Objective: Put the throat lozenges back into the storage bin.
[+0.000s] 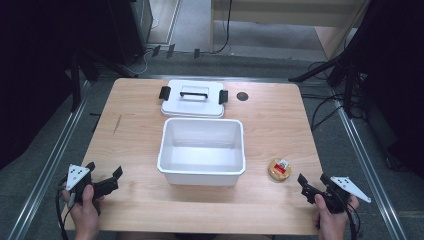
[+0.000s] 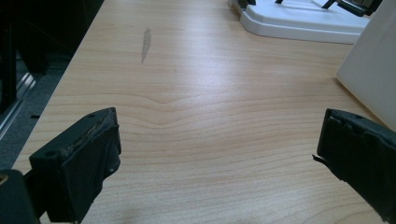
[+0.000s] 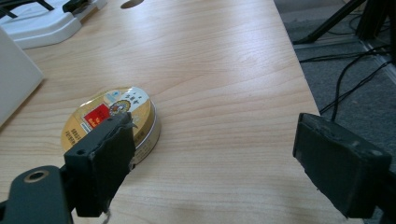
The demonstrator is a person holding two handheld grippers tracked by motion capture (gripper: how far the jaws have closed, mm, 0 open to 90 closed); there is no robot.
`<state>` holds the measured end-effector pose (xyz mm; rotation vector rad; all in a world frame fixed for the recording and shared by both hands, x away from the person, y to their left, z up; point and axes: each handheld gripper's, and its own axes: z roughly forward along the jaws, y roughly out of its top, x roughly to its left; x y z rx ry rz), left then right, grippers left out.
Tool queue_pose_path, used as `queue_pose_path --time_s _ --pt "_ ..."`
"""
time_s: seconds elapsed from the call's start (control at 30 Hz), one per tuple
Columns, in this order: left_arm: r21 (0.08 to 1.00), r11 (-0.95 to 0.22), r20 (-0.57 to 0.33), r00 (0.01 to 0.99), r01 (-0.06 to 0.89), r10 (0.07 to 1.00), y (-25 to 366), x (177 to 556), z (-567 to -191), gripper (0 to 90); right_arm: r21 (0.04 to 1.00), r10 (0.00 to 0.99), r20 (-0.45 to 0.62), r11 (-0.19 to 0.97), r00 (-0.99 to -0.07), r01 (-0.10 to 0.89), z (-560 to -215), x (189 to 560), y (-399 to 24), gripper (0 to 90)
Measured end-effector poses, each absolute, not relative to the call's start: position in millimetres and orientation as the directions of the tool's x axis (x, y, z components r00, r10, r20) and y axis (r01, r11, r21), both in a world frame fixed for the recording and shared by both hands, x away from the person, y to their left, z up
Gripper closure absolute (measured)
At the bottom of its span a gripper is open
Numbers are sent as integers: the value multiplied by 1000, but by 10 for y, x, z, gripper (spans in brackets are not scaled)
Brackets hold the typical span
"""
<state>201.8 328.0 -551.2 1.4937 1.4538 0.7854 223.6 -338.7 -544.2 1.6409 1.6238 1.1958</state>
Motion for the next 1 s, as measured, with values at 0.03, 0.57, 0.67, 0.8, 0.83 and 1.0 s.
queue_pose_path --time_s 0.03,0.57,0.67,0.8,0.83,1.0 --pt "902 76 -136 113 425 984 3280 2019 -5513 0 859 969 215 -128 -121 495 -5441 2237 -3384 135" --pt "905 83 -143 114 417 983 3279 2004 -5515 0 786 978 93 44 -188 616 -5164 2346 -3249 157" --pt "905 87 -147 116 416 982 3279 1998 -5516 0 740 971 75 99 -228 665 -5088 2416 -3210 155" --pt "905 89 -149 116 416 982 3282 2000 -5516 0 656 958 34 194 -284 730 -5027 2499 -3119 151" --pt "905 88 -148 116 416 982 3281 1999 -5516 0 631 953 22 220 -301 743 -5010 2517 -3087 151" --pt "905 88 -149 116 417 982 3285 1997 -5515 0 513 921 4 333 -390 791 -4938 2630 -2931 148"
